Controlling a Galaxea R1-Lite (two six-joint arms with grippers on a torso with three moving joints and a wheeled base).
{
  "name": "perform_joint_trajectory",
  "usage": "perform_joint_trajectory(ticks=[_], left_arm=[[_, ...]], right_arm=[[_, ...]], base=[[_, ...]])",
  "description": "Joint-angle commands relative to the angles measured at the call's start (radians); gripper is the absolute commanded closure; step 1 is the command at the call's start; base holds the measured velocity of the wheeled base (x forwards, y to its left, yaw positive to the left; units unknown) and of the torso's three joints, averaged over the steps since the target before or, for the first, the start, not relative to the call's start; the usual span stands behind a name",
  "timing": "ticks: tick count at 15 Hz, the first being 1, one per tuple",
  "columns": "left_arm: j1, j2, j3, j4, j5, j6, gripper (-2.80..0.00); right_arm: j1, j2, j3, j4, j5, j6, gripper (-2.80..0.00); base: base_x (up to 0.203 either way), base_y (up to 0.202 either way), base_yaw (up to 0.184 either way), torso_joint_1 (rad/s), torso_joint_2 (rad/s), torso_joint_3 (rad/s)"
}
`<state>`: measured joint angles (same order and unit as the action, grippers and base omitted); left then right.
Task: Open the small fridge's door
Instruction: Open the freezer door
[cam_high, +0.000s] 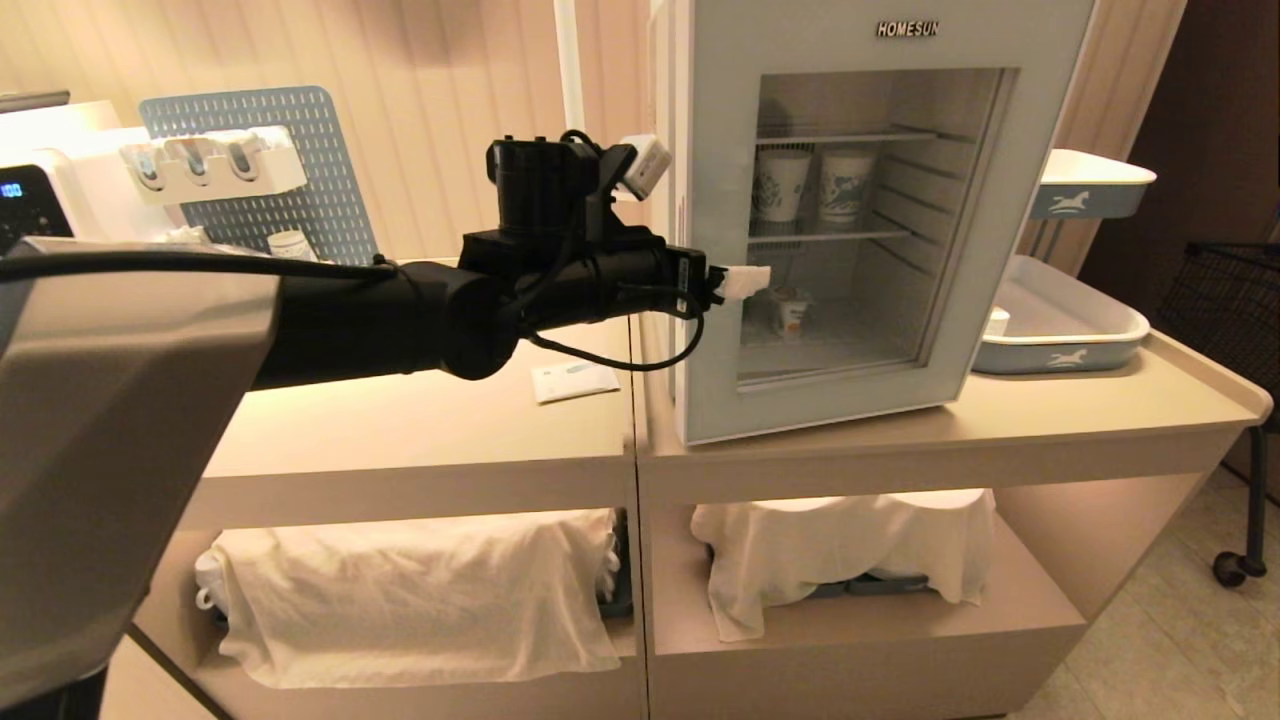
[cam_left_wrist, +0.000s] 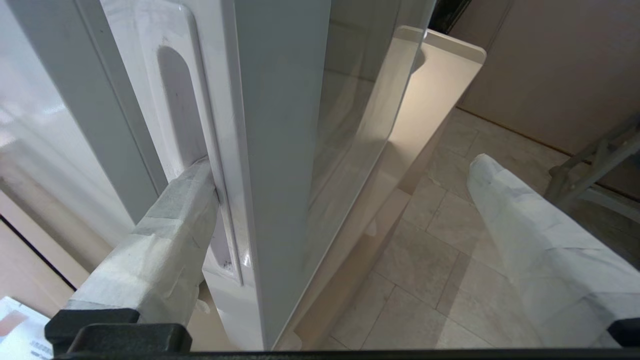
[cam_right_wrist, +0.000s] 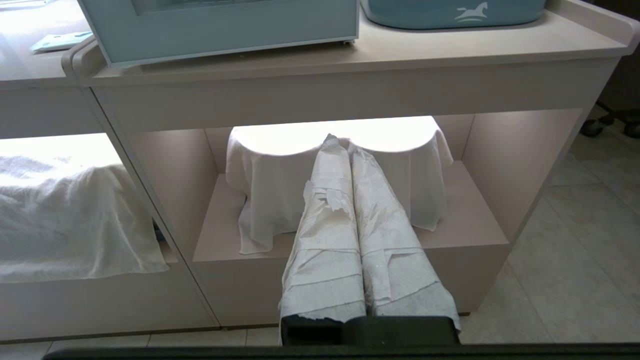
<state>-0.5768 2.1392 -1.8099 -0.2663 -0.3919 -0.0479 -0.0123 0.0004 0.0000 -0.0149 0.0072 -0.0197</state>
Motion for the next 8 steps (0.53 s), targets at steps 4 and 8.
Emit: perform_joint_trajectory(ticks=[4, 8], left_arm=[[-0.006, -0.066, 0.082, 0.004, 0.002, -0.001, -2.8], [-0.015, -0.12, 0.138, 0.005, 0.003, -0.008, -2.8]], right_arm=[[0.0, 0.0, 0.011, 0.0, 0.0, 0.0, 0.0], [0.0, 0.0, 0.011, 0.0, 0.0, 0.0, 0.0]], base=[[0.0, 0.0, 0.0, 0.0, 0.0, 0.0], [0.0, 0.0, 0.0, 0.0, 0.0, 0.0]])
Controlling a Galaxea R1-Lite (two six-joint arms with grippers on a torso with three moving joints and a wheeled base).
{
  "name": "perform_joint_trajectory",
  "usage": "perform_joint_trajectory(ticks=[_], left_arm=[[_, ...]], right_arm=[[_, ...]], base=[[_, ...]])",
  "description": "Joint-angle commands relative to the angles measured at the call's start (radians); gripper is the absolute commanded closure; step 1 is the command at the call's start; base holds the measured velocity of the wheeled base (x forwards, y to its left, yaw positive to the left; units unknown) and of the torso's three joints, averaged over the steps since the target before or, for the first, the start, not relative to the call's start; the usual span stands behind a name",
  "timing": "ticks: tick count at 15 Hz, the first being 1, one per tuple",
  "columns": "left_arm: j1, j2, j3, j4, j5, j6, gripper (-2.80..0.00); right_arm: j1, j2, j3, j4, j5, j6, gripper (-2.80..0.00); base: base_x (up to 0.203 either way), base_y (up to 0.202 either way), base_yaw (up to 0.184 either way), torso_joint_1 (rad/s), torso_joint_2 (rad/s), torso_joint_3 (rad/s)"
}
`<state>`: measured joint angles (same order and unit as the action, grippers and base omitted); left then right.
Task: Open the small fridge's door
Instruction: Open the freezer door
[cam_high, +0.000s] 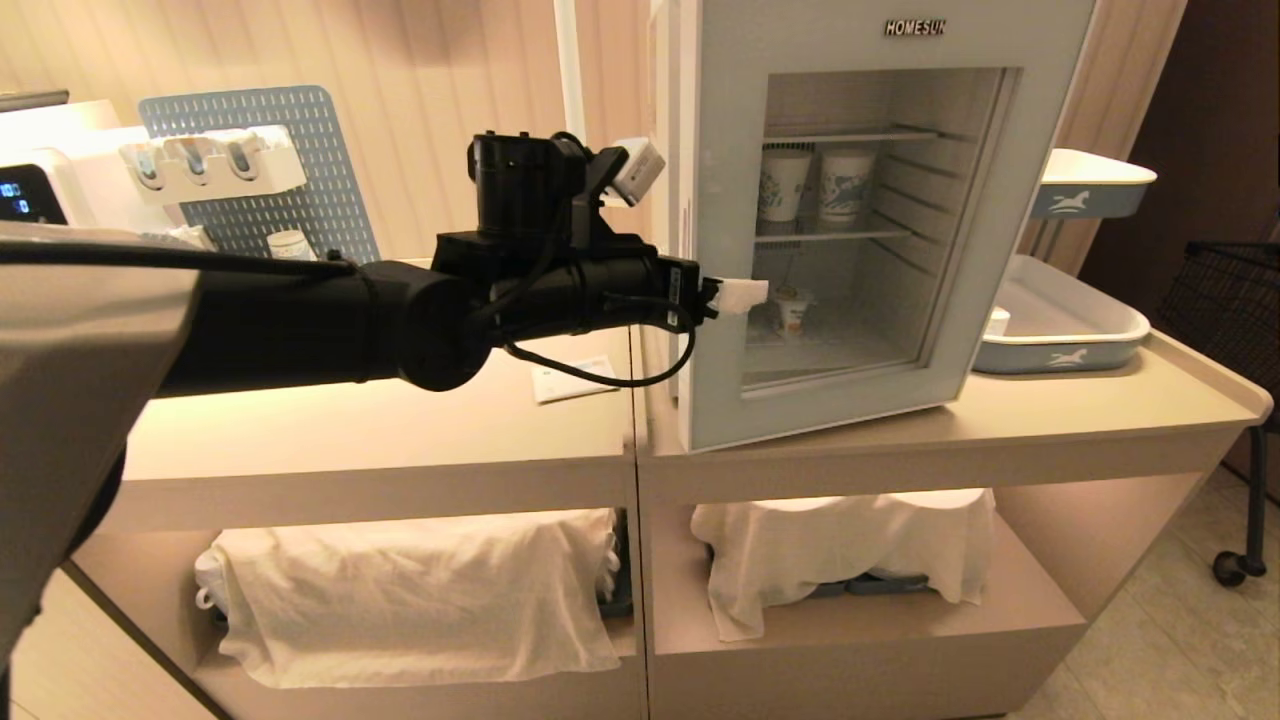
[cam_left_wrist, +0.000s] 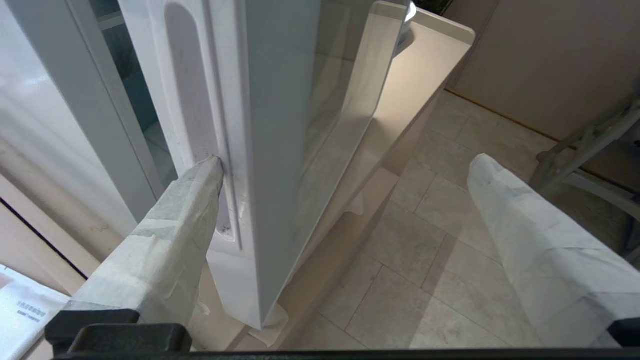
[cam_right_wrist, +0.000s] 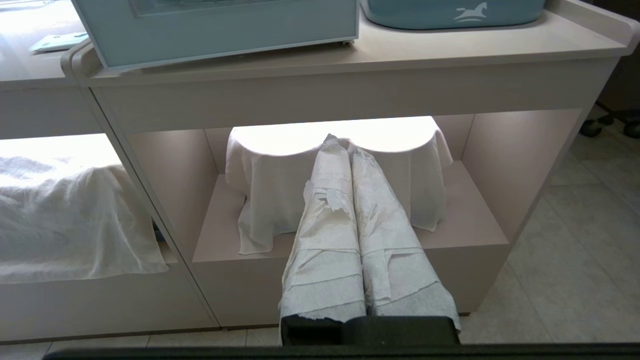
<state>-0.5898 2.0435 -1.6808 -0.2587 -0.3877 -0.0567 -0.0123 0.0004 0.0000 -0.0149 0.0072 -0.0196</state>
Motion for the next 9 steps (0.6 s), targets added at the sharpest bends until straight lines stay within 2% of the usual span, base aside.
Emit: perform_joint_trajectory(ticks=[1, 6, 9], left_arm=[[-0.01, -0.034, 0.016, -0.002, -0.001, -0.011, -2.8], [-0.052, -0.093, 0.071, 0.014, 0.01, -0.05, -2.8], [-0.018, -0.109, 0.119, 0.022, 0.092, 0.005, -2.8]], right_arm=[[0.0, 0.0, 0.011, 0.0, 0.0, 0.0, 0.0], [0.0, 0.0, 0.011, 0.0, 0.0, 0.0, 0.0], [0.0, 0.0, 0.011, 0.0, 0.0, 0.0, 0.0]], base=[[0.0, 0.0, 0.0, 0.0, 0.0, 0.0], [0.0, 0.0, 0.0, 0.0, 0.0, 0.0], [0.0, 0.0, 0.0, 0.0, 0.0, 0.0]])
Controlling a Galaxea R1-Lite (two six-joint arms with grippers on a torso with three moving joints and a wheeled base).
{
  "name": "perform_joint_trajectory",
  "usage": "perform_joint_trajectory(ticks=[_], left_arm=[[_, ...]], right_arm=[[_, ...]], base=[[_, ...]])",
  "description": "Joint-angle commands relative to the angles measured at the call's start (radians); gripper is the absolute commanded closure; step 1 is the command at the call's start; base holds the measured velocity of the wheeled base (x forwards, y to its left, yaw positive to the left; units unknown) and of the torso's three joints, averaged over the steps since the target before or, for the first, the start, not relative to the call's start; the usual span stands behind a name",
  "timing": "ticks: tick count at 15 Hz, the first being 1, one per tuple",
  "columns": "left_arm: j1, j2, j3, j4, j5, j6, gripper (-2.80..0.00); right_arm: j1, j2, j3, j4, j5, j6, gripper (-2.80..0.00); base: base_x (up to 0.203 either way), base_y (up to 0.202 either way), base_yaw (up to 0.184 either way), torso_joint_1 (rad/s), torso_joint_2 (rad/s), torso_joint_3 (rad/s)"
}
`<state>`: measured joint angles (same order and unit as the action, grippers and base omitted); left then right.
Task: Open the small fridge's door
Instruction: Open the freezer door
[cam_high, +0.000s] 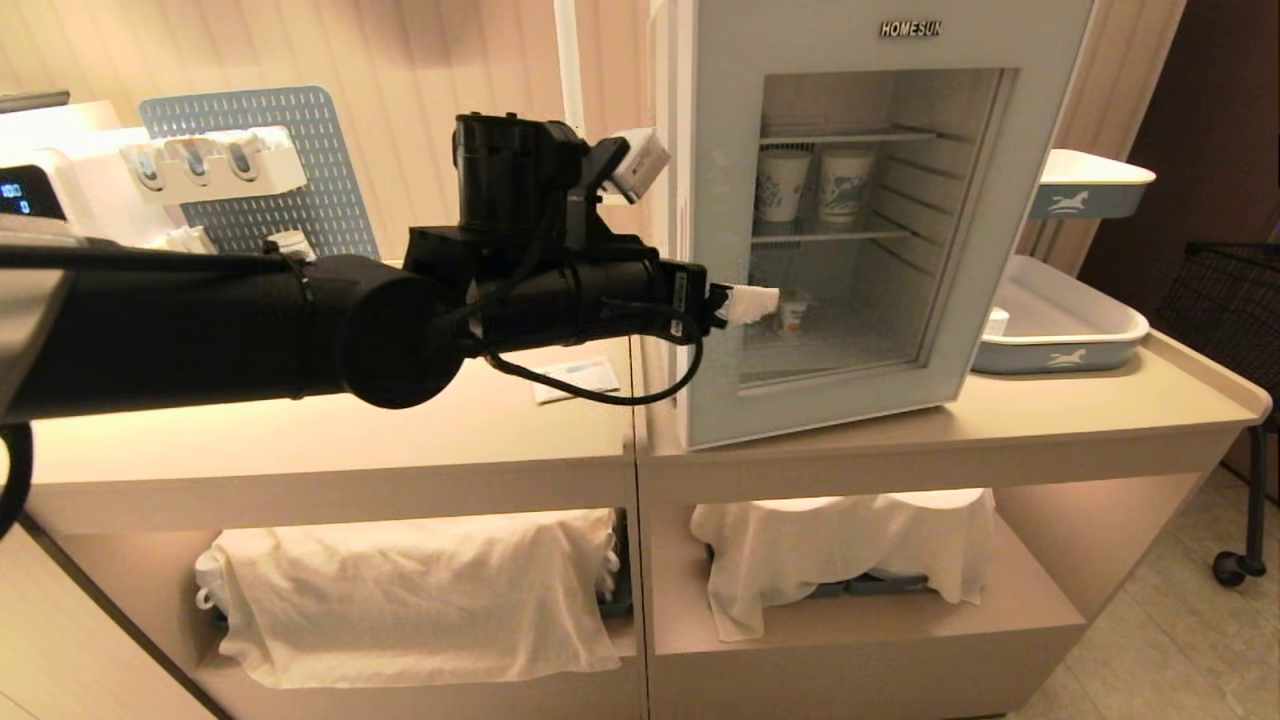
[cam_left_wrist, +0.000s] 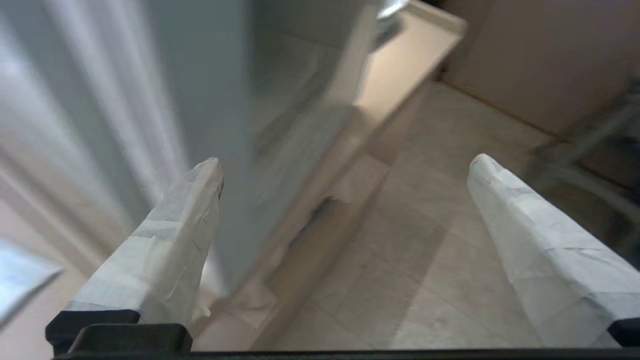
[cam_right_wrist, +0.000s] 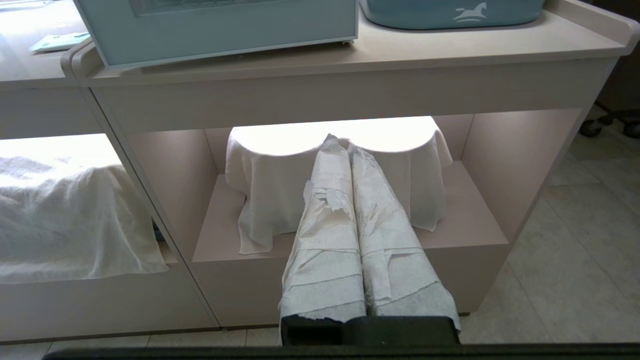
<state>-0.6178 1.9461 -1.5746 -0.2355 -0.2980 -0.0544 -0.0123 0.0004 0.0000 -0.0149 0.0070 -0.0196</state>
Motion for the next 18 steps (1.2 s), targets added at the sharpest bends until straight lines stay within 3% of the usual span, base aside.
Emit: perform_joint_trajectory(ticks=[1, 5, 9, 11, 14, 18], left_arm=[[0.013, 0.002, 0.015, -0.007, 0.019, 0.015, -2.8], [0.016, 0.081, -0.045, -0.028, 0.031, 0.013, -2.8], [0.015, 0.183, -0.183, -0.053, 0.027, 0.019, -2.8], [0.017, 0.198, -0.201, -0.044, 0.029, 0.062, -2.8], [0.024, 0.211, -0.207, -0.031, 0.095, 0.101, -2.8], [0.023, 0.233, -0.225, -0.041, 0.105, 0.093, -2.8]], right_arm=[[0.0, 0.0, 0.011, 0.0, 0.001, 0.0, 0.0], [0.0, 0.0, 0.011, 0.0, 0.001, 0.0, 0.0], [0.0, 0.0, 0.011, 0.0, 0.001, 0.0, 0.0], [0.0, 0.0, 0.011, 0.0, 0.001, 0.0, 0.0], [0.0, 0.0, 0.011, 0.0, 0.001, 0.0, 0.0], [0.0, 0.0, 0.011, 0.0, 0.001, 0.0, 0.0]], base=[[0.0, 0.0, 0.0, 0.0, 0.0, 0.0], [0.0, 0.0, 0.0, 0.0, 0.0, 0.0], [0.0, 0.0, 0.0, 0.0, 0.0, 0.0], [0.0, 0.0, 0.0, 0.0, 0.0, 0.0], [0.0, 0.0, 0.0, 0.0, 0.0, 0.0], [0.0, 0.0, 0.0, 0.0, 0.0, 0.0]])
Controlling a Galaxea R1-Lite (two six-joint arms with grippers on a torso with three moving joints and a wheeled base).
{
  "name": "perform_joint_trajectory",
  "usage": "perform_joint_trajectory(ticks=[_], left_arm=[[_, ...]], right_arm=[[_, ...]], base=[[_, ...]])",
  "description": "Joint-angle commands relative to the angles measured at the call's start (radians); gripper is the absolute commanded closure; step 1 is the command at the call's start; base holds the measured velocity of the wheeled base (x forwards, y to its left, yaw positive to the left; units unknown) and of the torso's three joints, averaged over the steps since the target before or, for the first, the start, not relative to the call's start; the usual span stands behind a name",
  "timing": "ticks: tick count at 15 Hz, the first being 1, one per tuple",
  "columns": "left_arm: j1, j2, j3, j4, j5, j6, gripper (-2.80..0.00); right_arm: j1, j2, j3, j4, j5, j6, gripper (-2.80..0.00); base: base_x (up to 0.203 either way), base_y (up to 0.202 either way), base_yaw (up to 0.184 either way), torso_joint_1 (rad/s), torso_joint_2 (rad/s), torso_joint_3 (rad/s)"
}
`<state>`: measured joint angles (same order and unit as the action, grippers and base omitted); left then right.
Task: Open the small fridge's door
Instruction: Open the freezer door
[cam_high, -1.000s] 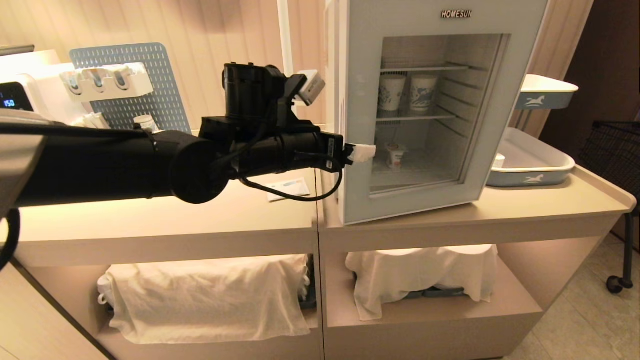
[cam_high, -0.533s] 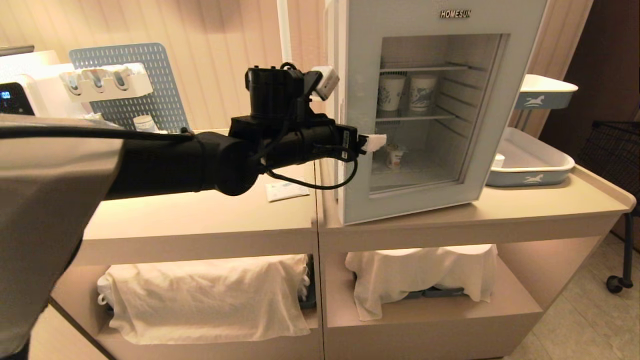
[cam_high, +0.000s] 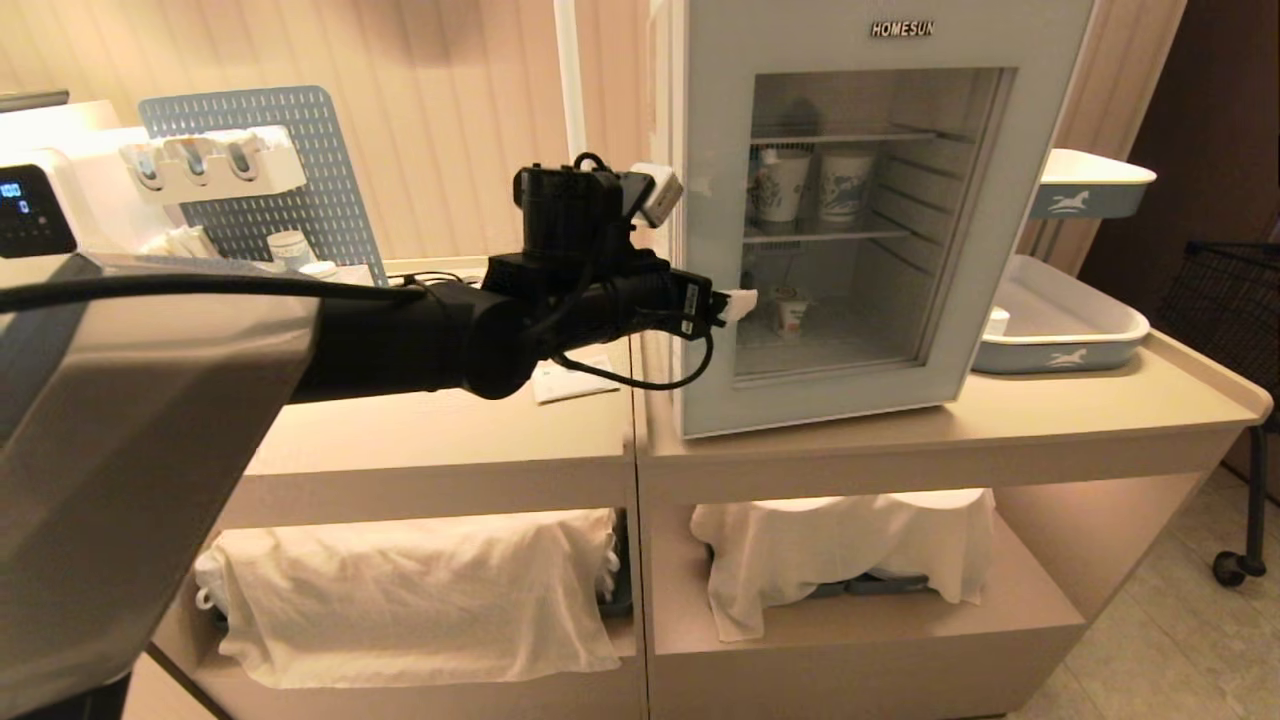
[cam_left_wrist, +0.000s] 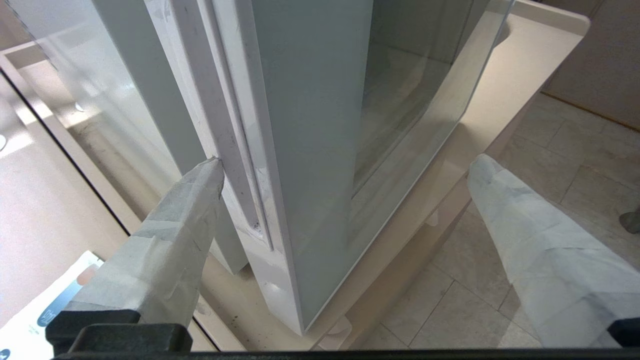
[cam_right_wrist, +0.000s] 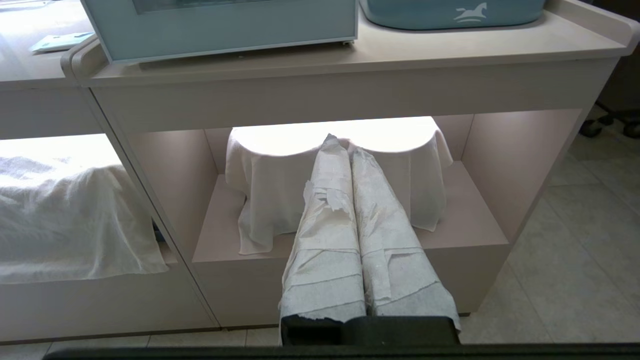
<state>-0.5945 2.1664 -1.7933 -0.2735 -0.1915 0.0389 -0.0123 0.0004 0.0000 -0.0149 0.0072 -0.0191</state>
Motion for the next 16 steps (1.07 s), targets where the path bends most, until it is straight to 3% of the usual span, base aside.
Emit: perform_joint_trajectory(ticks=[1, 4, 11, 16], left_arm=[[-0.002, 0.007, -0.008, -0.002, -0.003, 0.005, -2.8], [-0.008, -0.046, 0.031, 0.011, 0.0, -0.004, -2.8], [-0.008, -0.222, 0.268, 0.039, 0.026, 0.005, -2.8], [-0.007, -0.203, 0.232, 0.051, 0.029, 0.01, -2.8]], right_arm=[[0.0, -0.001, 0.011, 0.0, -0.001, -0.001, 0.0], [0.0, 0.0, 0.011, 0.0, 0.0, -0.001, 0.0], [0.0, 0.0, 0.011, 0.0, 0.0, -0.001, 0.0], [0.0, 0.0, 0.011, 0.0, 0.0, -0.001, 0.0]], base=[[0.0, 0.0, 0.0, 0.0, 0.0, 0.0], [0.0, 0.0, 0.0, 0.0, 0.0, 0.0], [0.0, 0.0, 0.0, 0.0, 0.0, 0.0], [0.0, 0.0, 0.0, 0.0, 0.0, 0.0]])
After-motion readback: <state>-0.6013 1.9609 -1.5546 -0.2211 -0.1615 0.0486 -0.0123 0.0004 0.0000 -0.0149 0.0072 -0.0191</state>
